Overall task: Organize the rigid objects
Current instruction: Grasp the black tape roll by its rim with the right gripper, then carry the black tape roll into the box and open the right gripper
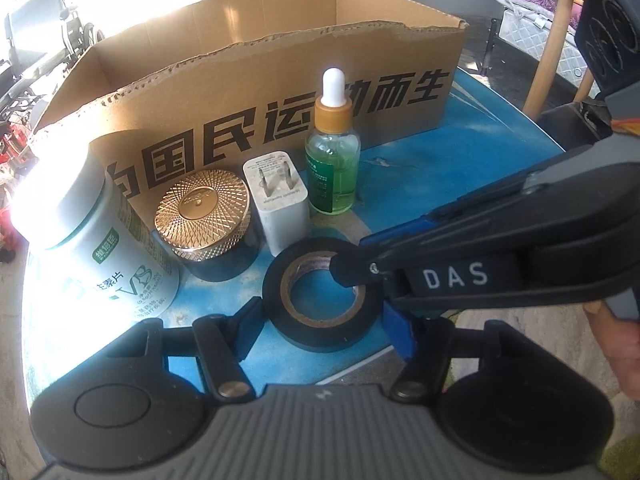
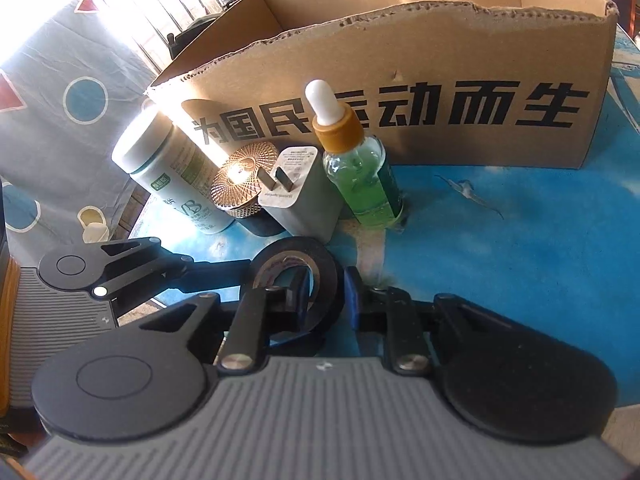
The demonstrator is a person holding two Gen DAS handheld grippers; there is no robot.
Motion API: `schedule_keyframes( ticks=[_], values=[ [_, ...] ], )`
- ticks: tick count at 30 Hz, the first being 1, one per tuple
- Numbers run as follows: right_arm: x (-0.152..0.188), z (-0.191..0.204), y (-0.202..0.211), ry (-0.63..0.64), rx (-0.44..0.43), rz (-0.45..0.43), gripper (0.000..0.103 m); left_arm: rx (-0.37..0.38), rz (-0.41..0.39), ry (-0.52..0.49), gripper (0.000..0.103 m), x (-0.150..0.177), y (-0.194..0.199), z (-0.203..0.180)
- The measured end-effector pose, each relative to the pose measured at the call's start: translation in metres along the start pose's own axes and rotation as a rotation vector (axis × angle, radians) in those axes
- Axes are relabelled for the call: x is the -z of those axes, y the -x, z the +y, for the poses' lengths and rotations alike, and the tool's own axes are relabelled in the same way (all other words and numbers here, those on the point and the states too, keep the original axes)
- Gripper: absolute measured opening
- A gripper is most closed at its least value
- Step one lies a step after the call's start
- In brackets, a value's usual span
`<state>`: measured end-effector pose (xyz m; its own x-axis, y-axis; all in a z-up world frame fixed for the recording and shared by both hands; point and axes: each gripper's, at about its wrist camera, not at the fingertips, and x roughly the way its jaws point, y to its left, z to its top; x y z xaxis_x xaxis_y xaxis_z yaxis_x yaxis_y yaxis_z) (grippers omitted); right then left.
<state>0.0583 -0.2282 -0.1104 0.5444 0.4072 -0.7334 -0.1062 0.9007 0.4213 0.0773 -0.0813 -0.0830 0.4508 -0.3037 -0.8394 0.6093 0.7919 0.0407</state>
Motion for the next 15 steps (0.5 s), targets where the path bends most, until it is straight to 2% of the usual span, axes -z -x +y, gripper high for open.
schedule_keyframes(
  ticks=[9,15],
  values=[
    [0.006,0.009,0.024,0.01,0.012,-0.041,0.017,-0.008,-0.048,-0.011,0.065,0.005,0.023,-0.011],
    [0.008,0.022,0.056,0.038,0.013,-0.113,0.017,-0.029,-0.127,-0.017,0.065,0.005,0.056,-0.019]
  ],
)
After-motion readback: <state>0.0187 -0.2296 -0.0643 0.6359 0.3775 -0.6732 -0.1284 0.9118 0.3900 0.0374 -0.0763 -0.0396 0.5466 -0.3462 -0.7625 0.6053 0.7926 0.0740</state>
